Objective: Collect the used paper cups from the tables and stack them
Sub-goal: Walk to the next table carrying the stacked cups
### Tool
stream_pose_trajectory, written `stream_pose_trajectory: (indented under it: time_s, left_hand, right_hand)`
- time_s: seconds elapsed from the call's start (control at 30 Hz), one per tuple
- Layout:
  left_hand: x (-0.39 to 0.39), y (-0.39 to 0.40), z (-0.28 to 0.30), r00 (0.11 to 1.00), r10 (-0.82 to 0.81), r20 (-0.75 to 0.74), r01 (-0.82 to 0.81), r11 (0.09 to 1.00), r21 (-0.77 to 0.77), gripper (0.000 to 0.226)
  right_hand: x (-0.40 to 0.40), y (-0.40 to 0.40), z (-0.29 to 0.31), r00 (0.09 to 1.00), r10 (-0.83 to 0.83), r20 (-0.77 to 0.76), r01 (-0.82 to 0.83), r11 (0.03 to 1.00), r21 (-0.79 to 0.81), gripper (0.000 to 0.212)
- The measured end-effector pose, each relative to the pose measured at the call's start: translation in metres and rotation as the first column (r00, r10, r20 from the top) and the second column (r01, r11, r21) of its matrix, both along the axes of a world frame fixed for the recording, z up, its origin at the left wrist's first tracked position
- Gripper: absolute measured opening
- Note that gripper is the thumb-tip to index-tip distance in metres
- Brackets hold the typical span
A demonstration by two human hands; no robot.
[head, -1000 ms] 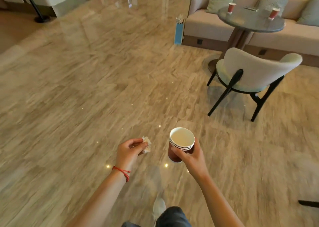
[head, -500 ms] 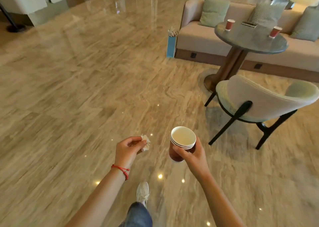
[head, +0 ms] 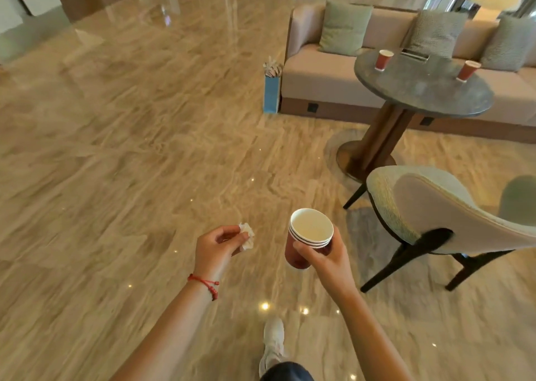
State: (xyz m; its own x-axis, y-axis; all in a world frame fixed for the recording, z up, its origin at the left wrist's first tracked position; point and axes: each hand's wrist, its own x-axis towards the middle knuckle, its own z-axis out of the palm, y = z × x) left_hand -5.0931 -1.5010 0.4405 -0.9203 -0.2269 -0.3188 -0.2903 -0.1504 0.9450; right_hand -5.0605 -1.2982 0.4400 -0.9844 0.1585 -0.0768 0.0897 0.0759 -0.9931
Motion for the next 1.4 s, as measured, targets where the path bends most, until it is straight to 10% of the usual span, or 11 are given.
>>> stream_pose_trajectory:
  time_s: [0.57,1.4]
  left_hand:
    - [-0.376,0.049,0.013,1.000,-0.022,-0.014,0.022,1.000,-0.021,0.015]
    - [-0.872,0.191,-0.001,0.859,-0.511,0.022,0.511,0.857,-0.064,0.012]
  right_hand:
    - [-0.376,0.040,0.002,1.000,0.009,-0.011,-0.010,0.999,-0.045,0.050]
    - [-0.786,0.144,-0.012,0.879,-0.476,0.006,0.476,0.878,-0.044,0.060]
